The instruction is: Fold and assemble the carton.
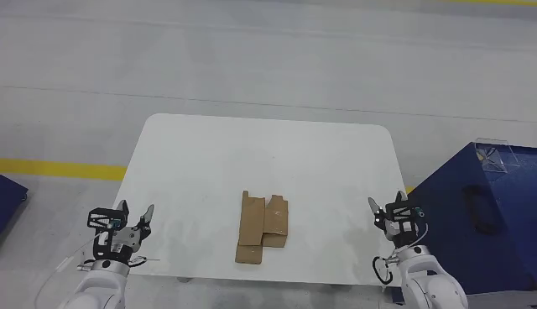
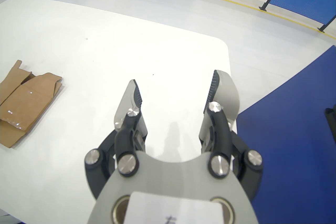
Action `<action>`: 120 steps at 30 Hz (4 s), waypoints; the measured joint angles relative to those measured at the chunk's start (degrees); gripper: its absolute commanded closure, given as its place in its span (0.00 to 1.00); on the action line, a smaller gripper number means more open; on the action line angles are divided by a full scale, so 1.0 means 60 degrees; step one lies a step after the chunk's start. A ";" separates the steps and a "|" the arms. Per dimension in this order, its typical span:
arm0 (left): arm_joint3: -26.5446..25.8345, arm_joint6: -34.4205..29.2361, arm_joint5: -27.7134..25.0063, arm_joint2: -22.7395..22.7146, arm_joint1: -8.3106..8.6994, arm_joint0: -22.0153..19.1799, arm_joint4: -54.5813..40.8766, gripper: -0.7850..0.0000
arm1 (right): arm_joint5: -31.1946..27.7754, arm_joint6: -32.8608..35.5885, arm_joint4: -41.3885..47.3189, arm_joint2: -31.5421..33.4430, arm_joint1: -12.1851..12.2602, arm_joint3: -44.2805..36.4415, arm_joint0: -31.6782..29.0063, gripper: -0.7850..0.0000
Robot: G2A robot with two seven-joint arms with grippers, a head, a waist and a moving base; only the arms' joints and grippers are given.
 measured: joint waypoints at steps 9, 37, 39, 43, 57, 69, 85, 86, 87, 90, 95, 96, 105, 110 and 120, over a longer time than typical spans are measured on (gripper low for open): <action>0.0000 0.0000 0.0000 0.0000 0.0000 0.0000 0.0000 0.00 | -0.0945 0.0957 0.0957 0.0038 0.0056 -0.0027 0.0204 0.00; 0.0000 0.0000 0.0000 0.0000 0.0000 0.0000 0.0000 0.00 | -0.4083 1.2794 1.4303 -0.4553 -0.1053 1.0855 0.8585 0.36; 0.0000 0.0000 0.0000 0.0000 0.0000 0.0000 0.0000 0.00 | -0.4286 1.2560 1.4164 -0.4764 -0.1135 1.1138 0.8732 0.38; 0.0000 0.0000 0.0000 0.0000 0.0000 0.0000 0.0000 0.00 | -0.4565 1.1805 1.3638 -0.5160 -0.1267 1.1418 0.8846 0.44; 0.0000 0.0000 0.0000 0.0000 0.0000 0.0000 0.0000 0.00 | -0.4201 1.0410 1.3295 -0.6148 -0.1804 1.1999 0.9204 0.51; 0.0000 0.0000 0.0000 0.0000 0.0000 0.0000 0.0000 0.00 | -0.5993 1.0102 1.3856 -0.6373 -0.2114 1.2174 0.9269 1.00; 0.0000 0.0000 0.0000 0.0000 0.0000 0.0000 0.0000 0.00 | -0.4213 1.3160 1.6683 -0.3056 -0.0280 0.2465 0.7120 1.00; 0.0000 0.0000 0.0000 0.0000 0.0000 0.0000 0.0000 0.00 | -0.4280 1.3048 1.6595 -0.2825 -0.0233 0.2003 0.6967 1.00; 0.0000 0.0000 0.0000 0.0000 0.0000 0.0000 0.0000 0.00 | -0.4293 1.2876 1.6499 -0.2572 -0.0184 0.1447 0.6768 1.00; 0.0000 0.0000 0.0000 0.0000 0.0000 0.0000 0.0000 0.00 | -0.4030 1.2660 1.6524 -0.2124 -0.0090 0.0368 0.6406 1.00; 0.0000 0.0000 0.0000 0.0000 0.0000 0.0000 0.0000 0.00 | -0.3969 1.2526 1.6746 -0.1786 -0.0028 -0.0103 0.6174 1.00; 0.0000 0.0000 0.0000 0.0000 0.0000 0.0000 0.0000 0.00 | -0.3971 1.2527 1.6743 -0.1793 -0.0029 -0.0093 0.6179 1.00; 0.0000 0.0000 0.0000 0.0000 0.0000 0.0000 0.0000 0.00 | -0.3972 1.2531 1.6739 -0.1798 -0.0031 -0.0088 0.6183 1.00; 0.0000 0.0000 0.0000 0.0000 0.0000 0.0000 0.0000 0.00 | -0.3332 1.2206 1.7774 -0.2051 -0.0081 0.0329 0.5848 1.00; 0.0000 0.0000 0.0000 0.0000 0.0000 0.0000 0.0000 0.00 | 0.2092 1.4684 2.6913 -0.4656 -0.0620 0.2479 0.6364 1.00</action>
